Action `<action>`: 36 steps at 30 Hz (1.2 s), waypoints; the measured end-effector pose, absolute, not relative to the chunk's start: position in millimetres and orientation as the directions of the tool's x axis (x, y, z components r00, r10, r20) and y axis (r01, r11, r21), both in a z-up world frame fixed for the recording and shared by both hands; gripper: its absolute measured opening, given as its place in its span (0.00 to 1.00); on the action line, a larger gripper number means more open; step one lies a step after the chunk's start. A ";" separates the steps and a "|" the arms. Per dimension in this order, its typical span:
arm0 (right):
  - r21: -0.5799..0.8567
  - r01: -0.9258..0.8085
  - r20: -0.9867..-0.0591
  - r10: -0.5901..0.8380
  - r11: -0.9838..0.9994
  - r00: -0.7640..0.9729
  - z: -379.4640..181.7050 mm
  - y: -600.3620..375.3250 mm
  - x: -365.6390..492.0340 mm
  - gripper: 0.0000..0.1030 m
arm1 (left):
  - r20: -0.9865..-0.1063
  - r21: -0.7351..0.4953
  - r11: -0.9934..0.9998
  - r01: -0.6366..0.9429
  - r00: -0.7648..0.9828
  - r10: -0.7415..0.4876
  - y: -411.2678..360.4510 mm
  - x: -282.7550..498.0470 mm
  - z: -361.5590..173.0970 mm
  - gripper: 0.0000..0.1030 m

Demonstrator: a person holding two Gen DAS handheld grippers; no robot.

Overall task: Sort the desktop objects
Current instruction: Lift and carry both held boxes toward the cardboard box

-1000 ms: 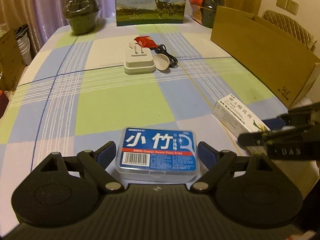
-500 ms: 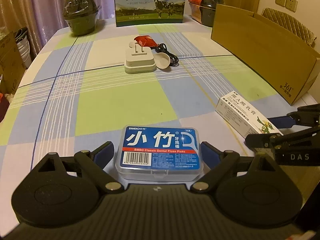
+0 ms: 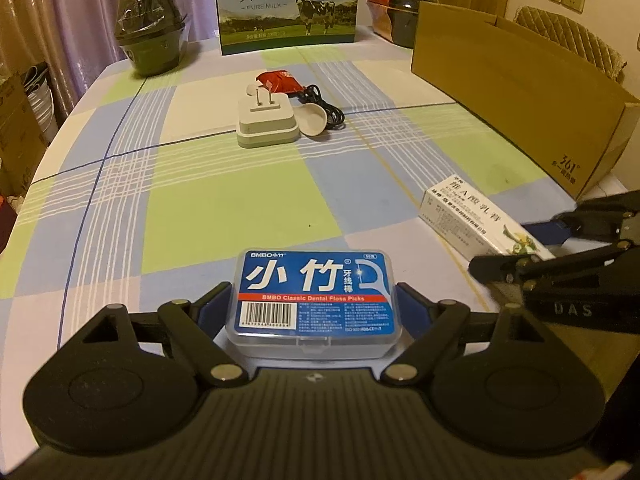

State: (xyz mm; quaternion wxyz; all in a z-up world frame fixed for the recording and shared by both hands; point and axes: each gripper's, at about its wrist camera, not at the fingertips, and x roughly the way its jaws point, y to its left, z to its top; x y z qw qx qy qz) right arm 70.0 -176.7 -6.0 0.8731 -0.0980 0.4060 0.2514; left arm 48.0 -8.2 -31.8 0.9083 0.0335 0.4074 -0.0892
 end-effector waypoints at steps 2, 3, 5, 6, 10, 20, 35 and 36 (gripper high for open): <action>0.035 -0.521 -0.749 0.368 0.853 0.552 -3.7 -176.6 68.4 0.34 | -0.740 -0.022 0.982 0.188 0.657 -0.143 -7.3 47.8 -28.7 0.80; 0.033 -0.524 -0.742 0.372 0.851 0.558 -1.7 -176.2 67.3 0.34 | -0.737 -0.023 0.982 0.187 0.660 -0.143 -7.2 47.4 -27.4 0.80; 0.030 -0.528 -0.729 0.380 0.849 0.570 2.0 -175.8 65.1 0.34 | -0.734 -0.016 0.982 0.186 0.665 -0.138 -7.7 46.3 -25.4 0.80; 0.030 -0.528 -0.725 0.382 0.849 0.573 3.4 -175.8 64.5 0.34 | -0.734 -0.016 0.983 0.184 0.666 -0.137 -8.1 46.2 -25.2 0.80; 0.039 -0.513 -0.717 0.382 0.857 0.583 7.4 -178.2 65.0 0.34 | -0.732 -0.017 0.983 0.184 0.667 -0.137 -9.4 44.5 -24.1 0.80; 0.052 -0.465 -0.678 0.373 0.884 0.633 27.6 -193.7 64.2 0.34 | -0.713 -0.001 0.974 0.226 0.683 -0.159 -27.6 37.7 -5.7 0.80; 0.103 -0.414 -0.642 0.379 0.904 0.667 50.1 -228.9 42.2 0.34 | -0.692 -0.005 0.975 0.221 0.703 -0.163 -54.2 21.2 27.7 0.80; 0.107 -0.413 -0.640 0.380 0.905 0.668 51.0 -230.8 40.7 0.34 | -0.691 -0.005 0.975 0.222 0.704 -0.164 -55.7 19.9 29.1 0.80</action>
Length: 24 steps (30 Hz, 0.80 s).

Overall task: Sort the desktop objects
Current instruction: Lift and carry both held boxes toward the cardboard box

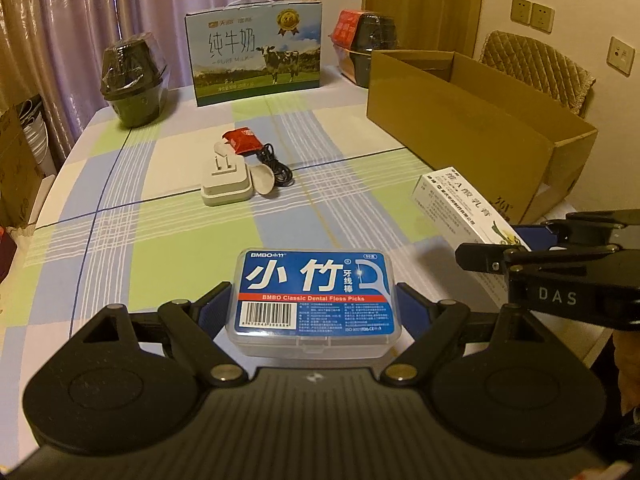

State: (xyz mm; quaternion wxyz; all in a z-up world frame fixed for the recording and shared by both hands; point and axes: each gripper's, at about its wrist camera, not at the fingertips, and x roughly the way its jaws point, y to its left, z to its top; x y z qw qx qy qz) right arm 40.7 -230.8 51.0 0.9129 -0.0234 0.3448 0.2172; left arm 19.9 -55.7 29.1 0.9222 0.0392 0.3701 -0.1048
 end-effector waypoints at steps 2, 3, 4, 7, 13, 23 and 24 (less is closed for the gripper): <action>0.112 -0.410 -0.636 0.382 0.905 0.670 52.9 -234.0 37.9 0.34 | -0.689 -0.002 0.975 0.224 0.706 -0.164 -58.3 17.5 32.2 0.80; 0.116 -0.408 -0.634 0.383 0.906 0.672 53.8 -235.8 36.7 0.34 | -0.688 -0.003 0.975 0.224 0.707 -0.165 -58.9 16.4 33.6 0.80; 0.120 -0.405 -0.632 0.384 0.906 0.673 54.5 -237.7 36.1 0.34 | -0.687 -0.006 0.975 0.222 0.708 -0.166 -59.6 15.8 35.0 0.80; 0.132 -0.397 -0.626 0.387 0.908 0.677 57.3 -243.3 32.9 0.34 | -0.685 -0.005 0.975 0.222 0.710 -0.165 -62.1 14.3 38.9 0.80; 0.153 -0.390 -0.615 0.396 0.908 0.682 62.9 -251.3 29.2 0.34 | -0.674 0.000 0.974 0.226 0.719 -0.167 -69.9 13.1 49.8 0.80; 0.168 -0.384 -0.565 0.408 0.908 0.717 99.3 -263.2 31.4 0.34 | -0.643 -0.008 0.974 0.226 0.745 -0.179 -80.7 11.8 77.2 0.80; 0.167 -0.386 -0.559 0.409 0.907 0.721 103.9 -264.7 32.2 0.34 | -0.639 -0.007 0.974 0.229 0.748 -0.180 -82.1 11.8 80.2 0.80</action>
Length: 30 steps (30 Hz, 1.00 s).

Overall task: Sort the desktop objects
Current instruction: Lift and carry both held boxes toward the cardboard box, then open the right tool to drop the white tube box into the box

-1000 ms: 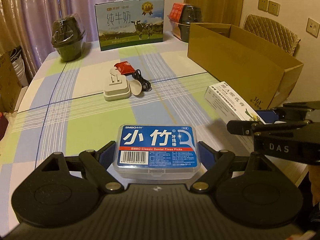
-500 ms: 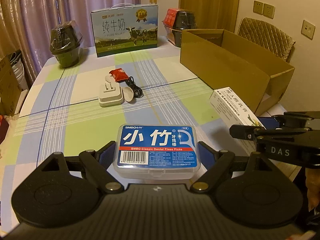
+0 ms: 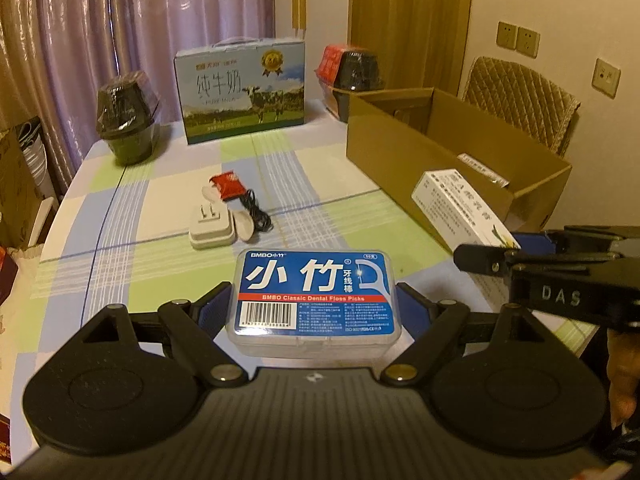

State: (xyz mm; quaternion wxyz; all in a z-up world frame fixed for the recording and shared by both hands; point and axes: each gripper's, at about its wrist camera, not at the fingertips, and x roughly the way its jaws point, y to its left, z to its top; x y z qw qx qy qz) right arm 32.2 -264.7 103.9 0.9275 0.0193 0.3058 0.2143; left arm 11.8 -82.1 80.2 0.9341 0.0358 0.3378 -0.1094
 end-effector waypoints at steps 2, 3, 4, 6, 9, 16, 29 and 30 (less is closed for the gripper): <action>0.156 -0.389 -0.545 0.407 0.908 0.733 113.4 -267.2 33.3 0.34 | -0.631 -0.004 0.972 0.235 0.753 -0.185 -85.0 12.7 86.9 0.80; 0.150 -0.389 -0.537 0.405 0.909 0.740 118.3 -269.3 34.0 0.34 | -0.627 -0.004 0.971 0.238 0.756 -0.187 -86.4 13.4 90.0 0.80; 0.147 -0.388 -0.531 0.403 0.910 0.745 122.3 -272.5 34.9 0.34 | -0.624 -0.002 0.970 0.241 0.758 -0.190 -88.0 14.2 93.0 0.80; 0.139 -0.381 -0.521 0.394 0.914 0.757 131.3 -279.1 38.6 0.34 | -0.615 0.000 0.968 0.249 0.764 -0.197 -92.6 16.3 100.1 0.80; 0.124 -0.362 -0.504 0.373 0.924 0.779 143.9 -292.6 44.0 0.34 | -0.601 -0.007 0.966 0.260 0.770 -0.212 -100.7 20.1 109.5 0.80; 0.106 -0.293 -0.482 0.307 0.950 0.821 169.1 -338.8 65.5 0.34 | -0.581 -0.008 0.950 0.312 0.772 -0.258 -132.7 36.0 127.5 0.80; 0.079 -0.208 -0.497 0.219 0.975 0.840 178.4 -411.2 120.9 0.34 | -0.569 0.000 0.900 0.435 0.740 -0.358 -222.2 96.9 137.2 0.80; 0.081 -0.207 -0.499 0.220 0.975 0.839 177.5 -415.2 125.3 0.34 | -0.570 0.000 0.898 0.441 0.737 -0.362 -227.7 102.2 135.6 0.80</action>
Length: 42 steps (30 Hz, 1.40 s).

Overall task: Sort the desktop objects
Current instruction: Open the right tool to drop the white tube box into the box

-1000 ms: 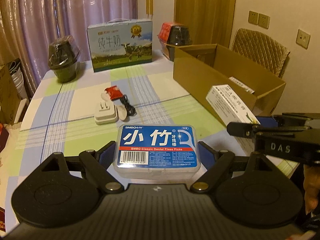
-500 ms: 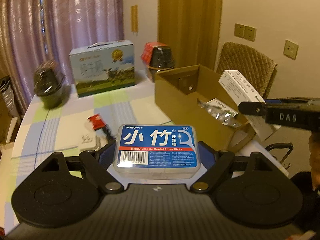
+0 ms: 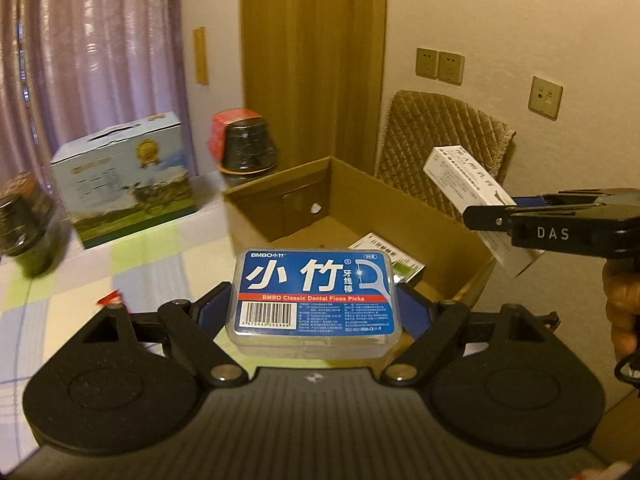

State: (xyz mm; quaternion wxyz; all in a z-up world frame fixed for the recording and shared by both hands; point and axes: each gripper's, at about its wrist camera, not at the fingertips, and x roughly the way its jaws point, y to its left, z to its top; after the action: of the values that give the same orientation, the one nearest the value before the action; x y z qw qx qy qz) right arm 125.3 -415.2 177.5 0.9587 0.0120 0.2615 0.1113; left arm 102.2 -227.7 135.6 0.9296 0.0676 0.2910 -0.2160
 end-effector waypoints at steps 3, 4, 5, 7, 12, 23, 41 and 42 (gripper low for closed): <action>0.093 -0.199 -0.507 0.218 0.976 0.834 174.2 -426.9 140.4 0.34 | -0.575 0.003 0.887 0.462 0.726 -0.377 -245.4 119.6 130.5 0.80; 0.098 -0.196 -0.510 0.219 0.976 0.832 172.8 -430.4 145.8 0.34 | -0.576 0.005 0.882 0.471 0.723 -0.382 -251.6 125.5 128.5 0.80; 0.105 -0.194 -0.514 0.220 0.975 0.829 171.1 -434.2 150.9 0.34 | -0.577 0.008 0.878 0.478 0.720 -0.386 -256.3 130.1 126.3 0.80; 0.126 -0.187 -0.526 0.226 0.974 0.820 167.6 -441.5 162.4 0.34 | -0.580 0.013 0.868 0.496 0.711 -0.398 -266.1 140.9 121.4 0.80; 0.127 -0.188 -0.545 0.227 0.974 0.807 159.2 -447.4 185.8 0.34 | -0.589 0.009 0.854 0.521 0.693 -0.416 -283.0 163.6 107.2 0.80; 0.146 -0.189 -0.564 0.238 0.971 0.790 146.1 -448.6 216.0 0.34 | -0.604 -0.014 0.828 0.561 0.654 -0.454 -299.7 192.8 84.8 0.81; 0.151 -0.194 -0.574 0.246 0.969 0.781 140.3 -440.0 220.7 0.34 | -0.577 -0.014 0.877 0.480 0.712 -0.399 -257.6 188.4 87.3 0.94; 0.151 -0.204 -0.570 0.254 0.967 0.781 141.7 -438.1 221.6 0.34 | -0.577 -0.018 0.879 0.477 0.713 -0.399 -255.9 188.2 87.6 0.94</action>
State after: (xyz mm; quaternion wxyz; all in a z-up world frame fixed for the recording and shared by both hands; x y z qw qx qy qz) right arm 221.6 -438.1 141.7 0.9429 0.0405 0.3075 0.1215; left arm 188.2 -255.9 87.6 0.9232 0.0658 0.2954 -0.2371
